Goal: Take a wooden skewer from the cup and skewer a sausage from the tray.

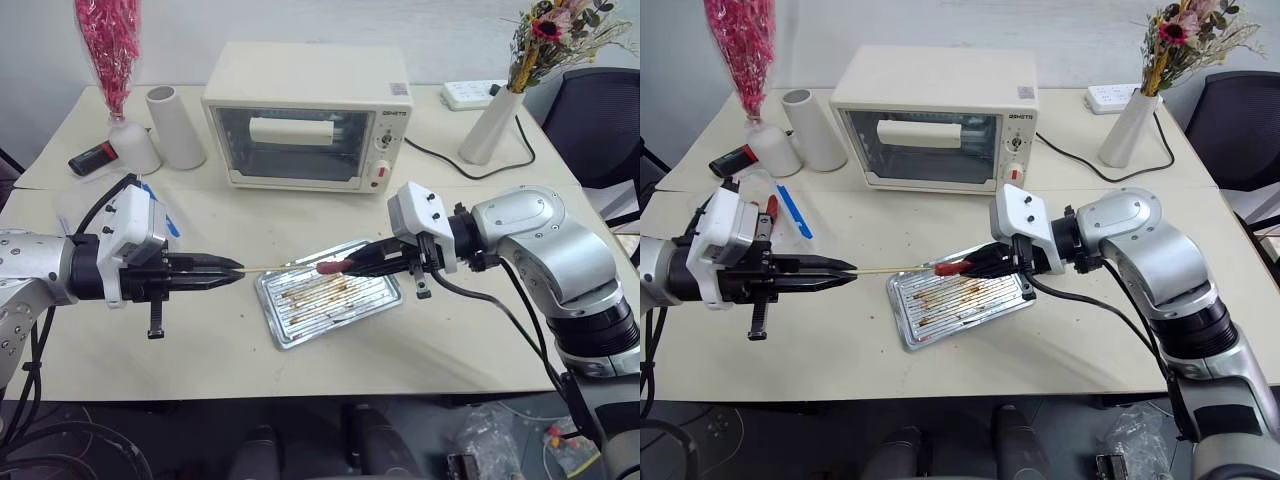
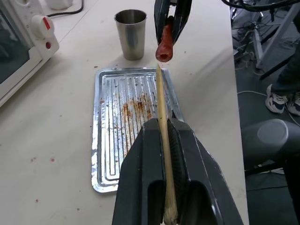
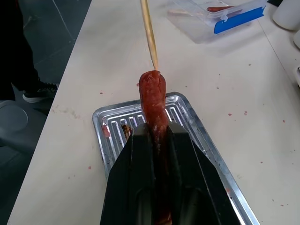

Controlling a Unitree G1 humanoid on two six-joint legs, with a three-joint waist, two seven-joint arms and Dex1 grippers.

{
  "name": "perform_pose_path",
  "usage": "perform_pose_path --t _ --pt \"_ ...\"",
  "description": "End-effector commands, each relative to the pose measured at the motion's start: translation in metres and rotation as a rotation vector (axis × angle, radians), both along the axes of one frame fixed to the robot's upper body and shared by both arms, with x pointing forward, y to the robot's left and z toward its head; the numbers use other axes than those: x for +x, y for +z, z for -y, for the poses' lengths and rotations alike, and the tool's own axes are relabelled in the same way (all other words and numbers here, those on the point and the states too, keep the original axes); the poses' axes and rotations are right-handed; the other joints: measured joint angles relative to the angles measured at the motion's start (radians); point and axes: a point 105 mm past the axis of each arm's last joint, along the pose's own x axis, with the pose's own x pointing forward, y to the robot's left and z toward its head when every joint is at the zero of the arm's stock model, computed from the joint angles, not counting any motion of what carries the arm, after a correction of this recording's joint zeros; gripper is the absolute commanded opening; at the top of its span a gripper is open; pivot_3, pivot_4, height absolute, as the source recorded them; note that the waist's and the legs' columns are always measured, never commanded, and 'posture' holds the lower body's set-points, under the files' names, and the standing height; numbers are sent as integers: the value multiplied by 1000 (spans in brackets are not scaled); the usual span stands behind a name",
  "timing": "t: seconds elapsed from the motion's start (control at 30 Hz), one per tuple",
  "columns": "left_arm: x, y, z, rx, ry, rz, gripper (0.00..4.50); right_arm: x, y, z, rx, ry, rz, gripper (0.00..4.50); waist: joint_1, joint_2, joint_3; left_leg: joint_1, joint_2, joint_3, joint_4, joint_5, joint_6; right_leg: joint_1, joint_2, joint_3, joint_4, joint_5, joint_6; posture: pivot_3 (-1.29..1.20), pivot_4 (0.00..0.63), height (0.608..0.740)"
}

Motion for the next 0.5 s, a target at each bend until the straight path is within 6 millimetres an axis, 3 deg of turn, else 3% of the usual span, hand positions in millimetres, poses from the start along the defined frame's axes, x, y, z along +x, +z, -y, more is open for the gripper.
perform_pose_path --t 0.03,0.5 --pt "0 10 -3 18 4 59 0 -4 8 2 6 6 41 51 0 0 0 0 0 0 0 0 0 0 0 0 0 0 0 0 150 740" --pt "1 10 3 7 -15 64 0 -2 10 -1 19 -3 43 51 0 0 0 0 0 0 0 0 0 0 0 0 1 0 0 0 150 740"
